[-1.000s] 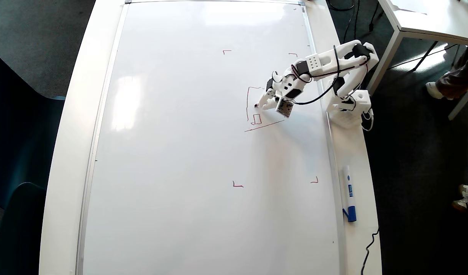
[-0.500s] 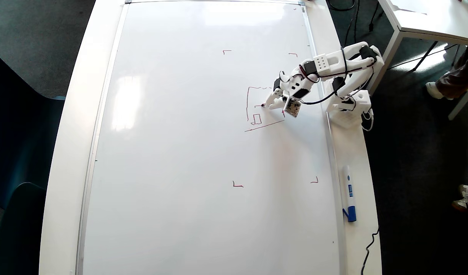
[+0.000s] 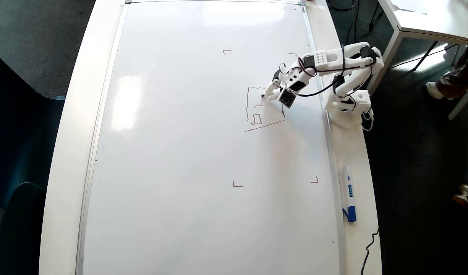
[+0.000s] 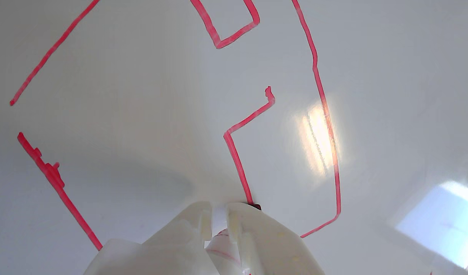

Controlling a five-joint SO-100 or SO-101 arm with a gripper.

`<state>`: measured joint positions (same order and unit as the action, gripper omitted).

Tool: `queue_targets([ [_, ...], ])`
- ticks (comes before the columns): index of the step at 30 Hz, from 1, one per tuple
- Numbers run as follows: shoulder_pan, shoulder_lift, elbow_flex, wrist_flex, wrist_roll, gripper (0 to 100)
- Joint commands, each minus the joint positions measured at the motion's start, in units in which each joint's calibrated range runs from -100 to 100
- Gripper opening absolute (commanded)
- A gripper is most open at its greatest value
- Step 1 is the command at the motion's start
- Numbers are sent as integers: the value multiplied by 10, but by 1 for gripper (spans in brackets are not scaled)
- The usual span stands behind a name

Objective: Draw on a whiteboard a robot head using a pen attached to the gripper

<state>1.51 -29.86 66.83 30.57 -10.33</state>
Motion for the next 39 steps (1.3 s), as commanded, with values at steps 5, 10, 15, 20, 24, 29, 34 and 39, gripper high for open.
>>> queue_targets([
  [5, 12, -15, -6, -3, 4, 1],
  [10, 10, -10, -10, -10, 2, 1],
  [15, 9, 65, -70, -11, -1, 1],
  [20, 2, 116, -115, -11, -1, 1],
  [24, -1, 124, -125, -11, -2, 1],
  [29, -1, 125, -126, -11, -1, 1],
  [34, -28, 124, -128, -11, -2, 1],
  [39, -46, 125, -130, -18, -2, 1],
])
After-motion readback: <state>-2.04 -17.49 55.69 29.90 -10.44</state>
